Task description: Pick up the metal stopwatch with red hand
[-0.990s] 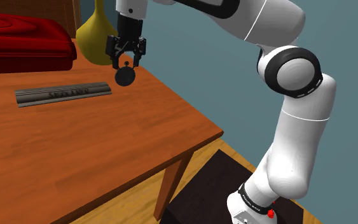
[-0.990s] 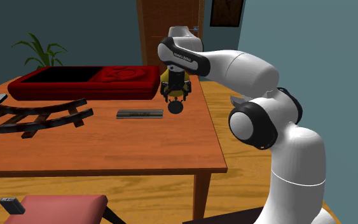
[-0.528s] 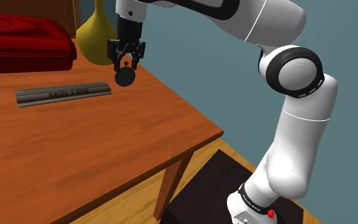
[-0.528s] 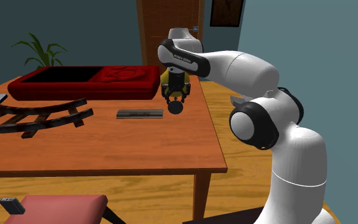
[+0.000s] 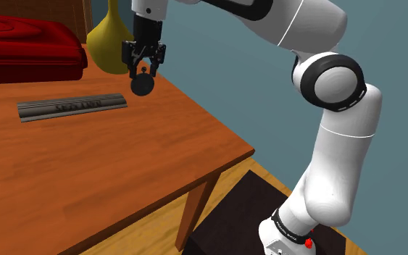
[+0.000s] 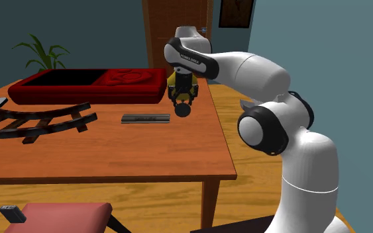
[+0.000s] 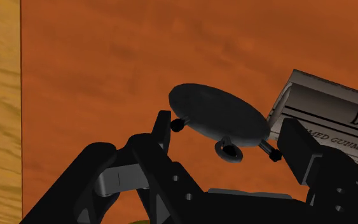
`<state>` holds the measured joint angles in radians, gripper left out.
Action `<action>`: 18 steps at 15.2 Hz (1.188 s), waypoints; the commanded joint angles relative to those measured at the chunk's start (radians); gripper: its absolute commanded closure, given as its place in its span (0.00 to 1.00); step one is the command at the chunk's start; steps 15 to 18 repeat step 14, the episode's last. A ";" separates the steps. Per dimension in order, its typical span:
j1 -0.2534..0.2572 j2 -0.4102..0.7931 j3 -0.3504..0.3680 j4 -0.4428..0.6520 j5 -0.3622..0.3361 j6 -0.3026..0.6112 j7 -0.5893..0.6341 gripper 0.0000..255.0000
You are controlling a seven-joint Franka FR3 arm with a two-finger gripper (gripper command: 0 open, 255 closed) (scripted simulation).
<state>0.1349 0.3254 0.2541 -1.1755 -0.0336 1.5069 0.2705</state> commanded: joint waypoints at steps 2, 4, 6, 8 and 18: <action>0.005 0.019 0.000 0.069 -0.005 -0.051 0.002 1.00; 0.012 0.039 0.001 0.128 -0.010 -0.090 0.004 1.00; 0.019 0.064 0.001 0.194 -0.016 -0.132 0.007 1.00; 0.029 0.094 0.001 0.271 -0.024 -0.179 0.010 1.00; 0.068 0.204 -0.004 0.517 -0.052 -0.315 0.014 1.00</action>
